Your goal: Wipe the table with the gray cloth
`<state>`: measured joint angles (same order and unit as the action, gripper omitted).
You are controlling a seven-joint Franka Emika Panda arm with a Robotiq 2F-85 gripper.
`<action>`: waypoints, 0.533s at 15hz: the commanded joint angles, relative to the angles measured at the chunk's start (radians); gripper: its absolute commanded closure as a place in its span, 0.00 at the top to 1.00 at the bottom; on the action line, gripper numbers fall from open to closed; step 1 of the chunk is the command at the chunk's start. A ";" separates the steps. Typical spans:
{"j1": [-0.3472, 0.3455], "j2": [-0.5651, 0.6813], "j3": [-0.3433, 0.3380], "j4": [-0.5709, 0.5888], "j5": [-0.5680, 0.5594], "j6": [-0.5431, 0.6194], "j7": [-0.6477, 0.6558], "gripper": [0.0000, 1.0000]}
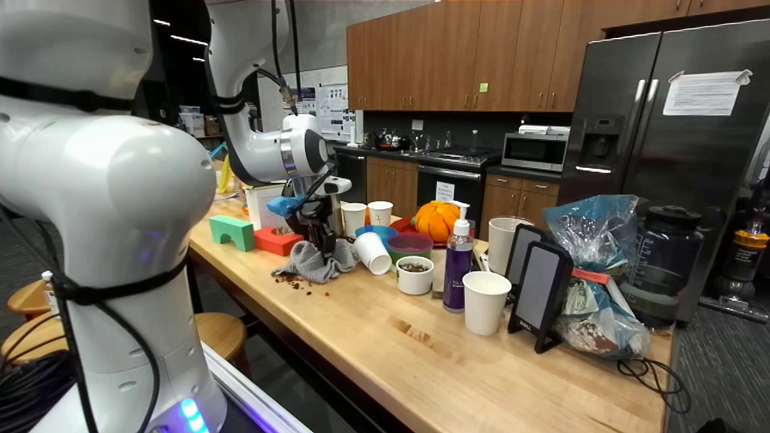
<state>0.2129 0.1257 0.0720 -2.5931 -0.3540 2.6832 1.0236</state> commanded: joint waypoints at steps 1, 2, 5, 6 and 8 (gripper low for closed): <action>-0.065 0.104 -0.021 -0.033 0.132 0.094 -0.113 0.03; -0.080 0.103 -0.021 -0.044 0.187 0.114 -0.154 0.03; -0.117 0.096 -0.011 -0.066 0.368 0.161 -0.294 0.03; -0.137 0.096 0.002 -0.070 0.465 0.179 -0.380 0.03; -0.166 0.090 0.019 -0.072 0.644 0.183 -0.528 0.03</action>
<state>0.1145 0.1185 0.0799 -2.6393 0.1148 2.8063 0.6833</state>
